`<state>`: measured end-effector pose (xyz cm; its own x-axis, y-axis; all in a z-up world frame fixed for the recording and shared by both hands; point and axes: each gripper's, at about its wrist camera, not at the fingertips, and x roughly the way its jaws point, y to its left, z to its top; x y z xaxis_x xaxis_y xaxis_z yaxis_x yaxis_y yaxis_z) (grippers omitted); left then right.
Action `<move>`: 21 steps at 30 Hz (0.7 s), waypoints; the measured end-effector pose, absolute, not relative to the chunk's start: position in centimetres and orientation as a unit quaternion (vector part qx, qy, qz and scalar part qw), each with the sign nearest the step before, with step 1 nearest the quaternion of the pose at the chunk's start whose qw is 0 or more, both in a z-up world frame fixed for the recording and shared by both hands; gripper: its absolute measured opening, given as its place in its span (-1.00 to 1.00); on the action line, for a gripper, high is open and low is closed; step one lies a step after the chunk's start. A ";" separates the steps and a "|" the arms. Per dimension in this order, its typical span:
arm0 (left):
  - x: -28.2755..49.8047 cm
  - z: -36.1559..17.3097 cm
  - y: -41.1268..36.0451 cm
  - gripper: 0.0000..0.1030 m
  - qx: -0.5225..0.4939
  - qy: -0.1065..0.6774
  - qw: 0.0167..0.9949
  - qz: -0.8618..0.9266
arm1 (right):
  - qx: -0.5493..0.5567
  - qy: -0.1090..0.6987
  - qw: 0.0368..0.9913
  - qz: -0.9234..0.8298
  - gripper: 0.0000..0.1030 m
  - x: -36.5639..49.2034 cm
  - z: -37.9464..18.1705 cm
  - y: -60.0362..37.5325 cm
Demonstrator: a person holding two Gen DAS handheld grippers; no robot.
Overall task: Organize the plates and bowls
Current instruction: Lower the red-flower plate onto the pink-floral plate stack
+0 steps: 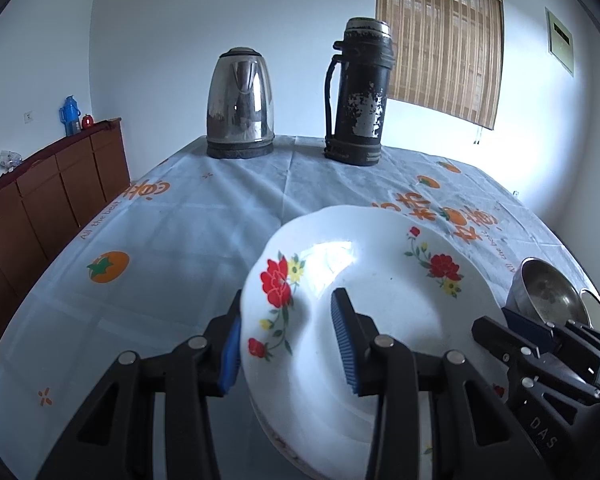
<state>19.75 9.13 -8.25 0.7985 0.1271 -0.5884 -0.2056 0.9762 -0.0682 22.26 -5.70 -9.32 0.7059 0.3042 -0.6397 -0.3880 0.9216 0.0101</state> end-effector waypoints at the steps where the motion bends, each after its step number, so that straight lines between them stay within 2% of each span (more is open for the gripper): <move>1: 19.8 -8.3 9.1 -0.25 -0.064 0.306 0.946 0.088 | -0.063 0.334 0.922 0.187 -0.49 22.2 -9.3 -5.7; 21: 20.3 -9.3 9.0 -0.25 -0.056 0.331 0.938 0.084 | -0.079 0.343 0.919 0.177 -0.49 22.3 -9.5 -5.4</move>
